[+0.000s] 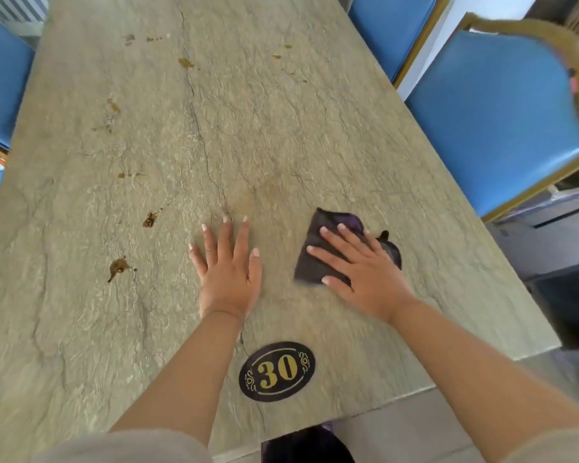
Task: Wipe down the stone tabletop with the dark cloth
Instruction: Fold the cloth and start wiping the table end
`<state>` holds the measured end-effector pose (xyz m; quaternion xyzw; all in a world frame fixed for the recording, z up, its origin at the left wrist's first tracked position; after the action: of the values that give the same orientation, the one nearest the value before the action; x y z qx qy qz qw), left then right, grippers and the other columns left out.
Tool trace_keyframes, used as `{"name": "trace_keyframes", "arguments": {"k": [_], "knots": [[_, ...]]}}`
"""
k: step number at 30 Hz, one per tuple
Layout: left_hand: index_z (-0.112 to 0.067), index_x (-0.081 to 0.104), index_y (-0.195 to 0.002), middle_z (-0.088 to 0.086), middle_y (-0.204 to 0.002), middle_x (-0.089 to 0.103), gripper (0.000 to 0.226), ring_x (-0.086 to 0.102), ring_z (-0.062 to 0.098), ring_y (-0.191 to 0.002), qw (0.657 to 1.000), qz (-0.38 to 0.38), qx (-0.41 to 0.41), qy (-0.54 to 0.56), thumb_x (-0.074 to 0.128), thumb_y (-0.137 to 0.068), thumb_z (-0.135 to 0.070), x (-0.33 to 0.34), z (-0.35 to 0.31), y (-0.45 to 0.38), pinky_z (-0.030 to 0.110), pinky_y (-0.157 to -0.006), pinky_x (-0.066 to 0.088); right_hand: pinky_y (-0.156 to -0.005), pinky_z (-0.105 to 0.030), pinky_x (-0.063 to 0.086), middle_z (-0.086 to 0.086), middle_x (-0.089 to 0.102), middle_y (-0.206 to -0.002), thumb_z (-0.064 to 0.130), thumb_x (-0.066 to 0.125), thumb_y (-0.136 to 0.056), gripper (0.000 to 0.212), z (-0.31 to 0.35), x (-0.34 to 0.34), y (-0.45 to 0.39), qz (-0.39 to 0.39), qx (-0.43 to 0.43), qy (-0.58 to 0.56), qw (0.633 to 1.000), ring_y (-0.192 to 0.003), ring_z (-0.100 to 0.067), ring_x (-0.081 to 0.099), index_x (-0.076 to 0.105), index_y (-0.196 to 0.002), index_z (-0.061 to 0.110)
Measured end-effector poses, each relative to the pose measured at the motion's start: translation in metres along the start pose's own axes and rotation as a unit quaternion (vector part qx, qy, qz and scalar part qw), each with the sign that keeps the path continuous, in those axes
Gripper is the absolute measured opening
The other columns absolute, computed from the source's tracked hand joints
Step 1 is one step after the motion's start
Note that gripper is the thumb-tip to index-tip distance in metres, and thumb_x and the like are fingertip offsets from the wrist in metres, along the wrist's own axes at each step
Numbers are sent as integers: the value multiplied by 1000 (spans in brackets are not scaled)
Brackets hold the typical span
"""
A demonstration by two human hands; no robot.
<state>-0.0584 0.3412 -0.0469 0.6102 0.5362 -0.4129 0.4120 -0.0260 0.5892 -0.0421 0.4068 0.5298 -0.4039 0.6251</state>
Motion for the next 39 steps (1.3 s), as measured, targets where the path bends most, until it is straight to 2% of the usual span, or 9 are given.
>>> {"name": "trace_keyframes", "arguments": {"k": [4, 8, 12, 15, 19, 25, 32, 34, 39], "knots": [[-28, -3, -154, 2, -163, -11, 76, -16, 21, -149, 995, 46, 63, -68, -12, -88, -63, 1, -10, 7, 53, -118, -11, -119, -49, -10, 5, -13, -161, 55, 12, -98, 58, 20, 3, 18, -15, 315, -56, 947, -148, -22, -15, -4, -152, 39], [-24, 12, -154, -1, -164, -2, 67, -11, 18, -150, 996, 55, 74, -12, 0, -96, -54, 5, -43, 24, 52, -119, -9, -118, -50, -3, 4, -4, -162, 52, 18, -100, 57, 91, 16, 70, -26, 174, -47, 983, -149, -23, -7, 5, -153, 36], [-28, 18, -154, -8, -164, 1, 55, -9, 15, -150, 988, 75, 136, 8, 13, -102, -44, 19, -80, 44, 55, -118, -6, -118, -44, -7, 14, 1, -161, 59, 23, -99, 53, 48, 16, 129, 11, 25, -18, 999, -149, -17, -7, 7, -149, 50], [-30, 15, -153, -8, -163, 0, 54, -9, 19, -150, 984, 73, 163, -24, 21, -102, -45, 33, -102, 53, 62, -116, -5, -119, -44, -7, 16, -5, -160, 63, 17, -95, 54, -6, 9, 129, -10, 203, -26, 979, -149, -18, -9, 3, -147, 54], [-26, 13, -154, -9, -163, 1, 59, -8, 20, -150, 980, 74, 179, -56, 23, -101, -47, 45, -126, 50, 64, -115, -4, -117, -51, -10, 5, -11, -162, 60, 17, -96, 58, -22, 2, 106, -28, 469, -114, 875, -148, -26, -16, 1, -150, 45], [-34, 23, -151, -6, -163, 7, 52, 2, 23, -150, 982, 50, 170, -60, 27, -100, -44, 45, -147, 14, 63, -116, 0, -118, -51, -4, 13, 5, -161, 64, 23, -95, 55, -18, 13, 156, -14, 119, -18, 993, -149, -21, -3, 10, -147, 53], [-42, 16, -151, -6, -163, 5, 55, -4, 28, -150, 989, 45, 110, -92, 20, -97, -56, 45, -162, -42, 63, -115, -8, -113, -60, -13, 6, -9, -162, 66, 15, -94, 59, -118, -8, 78, -7, 370, -55, 927, -147, -29, -16, 1, -149, 49], [-42, 18, -150, -7, -162, 10, 54, -1, 25, -150, 991, 34, 101, -79, 21, -98, -53, 45, -164, -46, 60, -116, -4, -111, -62, -15, 3, -14, -162, 63, 13, -95, 60, -112, -12, 40, 11, 370, -67, 926, -146, -31, -20, -2, -150, 45], [-28, 3, -155, -2, -163, -9, 64, -18, 24, -148, 997, -16, -4, -72, 23, -98, -50, 46, -162, -46, 60, -115, -12, -117, -56, -3, 8, 3, -163, 62, 24, -94, 59, -115, -11, 6, 13, -24, -12, 1000, -149, -24, -6, 12, -150, 46]]}}
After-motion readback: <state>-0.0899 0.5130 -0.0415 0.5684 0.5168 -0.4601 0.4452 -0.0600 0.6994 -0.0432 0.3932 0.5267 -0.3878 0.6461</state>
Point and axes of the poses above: each hand's wrist, its own y-axis away from the middle knuckle, its own x-axis out of the palm, z = x × y, the point moved 1 cm from there along -y, towards the middle knuckle
